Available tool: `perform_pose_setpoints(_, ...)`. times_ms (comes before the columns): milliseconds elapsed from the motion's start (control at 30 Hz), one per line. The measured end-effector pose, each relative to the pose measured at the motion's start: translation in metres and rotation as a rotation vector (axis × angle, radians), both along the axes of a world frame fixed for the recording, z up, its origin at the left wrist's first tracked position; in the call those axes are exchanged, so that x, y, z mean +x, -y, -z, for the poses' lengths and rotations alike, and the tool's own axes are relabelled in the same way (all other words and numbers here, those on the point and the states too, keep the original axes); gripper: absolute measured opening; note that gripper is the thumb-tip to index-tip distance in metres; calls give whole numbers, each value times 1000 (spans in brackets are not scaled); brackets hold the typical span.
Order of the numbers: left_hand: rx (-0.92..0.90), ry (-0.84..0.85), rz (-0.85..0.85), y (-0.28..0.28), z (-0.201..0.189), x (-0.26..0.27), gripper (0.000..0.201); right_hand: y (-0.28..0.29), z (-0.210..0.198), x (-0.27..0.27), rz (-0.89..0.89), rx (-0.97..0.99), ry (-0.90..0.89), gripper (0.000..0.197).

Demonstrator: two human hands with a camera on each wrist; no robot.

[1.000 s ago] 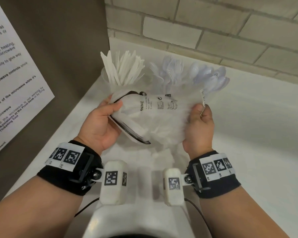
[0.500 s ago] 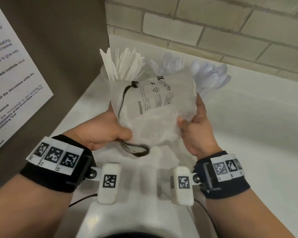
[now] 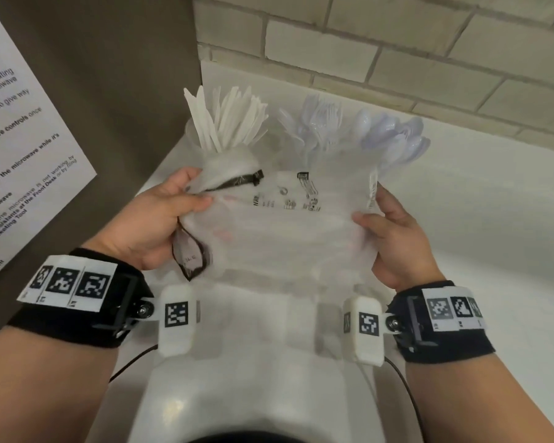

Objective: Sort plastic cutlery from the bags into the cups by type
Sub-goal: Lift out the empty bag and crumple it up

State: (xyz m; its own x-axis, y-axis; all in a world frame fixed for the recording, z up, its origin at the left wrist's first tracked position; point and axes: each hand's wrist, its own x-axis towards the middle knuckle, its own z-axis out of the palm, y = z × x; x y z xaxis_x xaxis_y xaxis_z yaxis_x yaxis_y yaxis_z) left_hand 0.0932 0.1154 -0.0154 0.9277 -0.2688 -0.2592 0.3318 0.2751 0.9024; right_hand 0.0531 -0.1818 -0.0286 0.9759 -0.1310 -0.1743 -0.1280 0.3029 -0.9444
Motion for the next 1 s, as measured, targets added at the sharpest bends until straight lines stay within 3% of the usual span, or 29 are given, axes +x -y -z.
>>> perform_pose_setpoints(100,-12,18,-57,0,-2,-3,47,0,0,-4,-1,45,-14,41)
perform_pose_setpoints(167,-66,14,-67,0,-2,-5,55,0,-4,-5,-53,200,-30,15)
perform_pose_setpoints(233,-46,63,-59,0,-3,-6,60,2,-6,-7,-114,449,-42,31)
perform_pose_setpoints(267,-13,103,-51,0,-4,-6,63,2,-7,-8,-132,476,-81,42)
perform_pose_setpoints(333,54,193,-14,1,-5,-8,66,0,-12,-9,-205,353,-190,57)
perform_pose_setpoints(400,118,279,22,2,-6,-9,68,-3,-11,-7,-270,139,-266,50)
perform_pose_setpoints(467,145,325,110,-6,-6,-8,64,-5,-12,-5,-160,-16,-243,56)
perform_pose_setpoints(567,112,392,535,-16,-16,-10,15,-4,-18,-6,-90,-91,-90,64)
perform_pose_setpoints(667,5,273,512,-10,-20,-11,41,-7,-24,-7,-160,-119,-21,61)
perform_pose_setpoints(733,138,302,579,3,-23,-16,44,-11,-27,-6,-189,-145,12,60)
perform_pose_setpoints(800,378,397,833,15,-25,-21,50,-15,-30,-5,-188,-141,47,59)
perform_pose_setpoints(867,651,489,971,23,-27,-26,66,-16,-33,-4,-156,-152,70,56)
perform_pose_setpoints(933,852,544,1035,28,-30,-27,70,-18,-37,-3,-120,-196,81,53)
perform_pose_setpoints(1000,1031,579,973,29,-32,-26,60,-20,-41,-3,-139,-234,104,48)
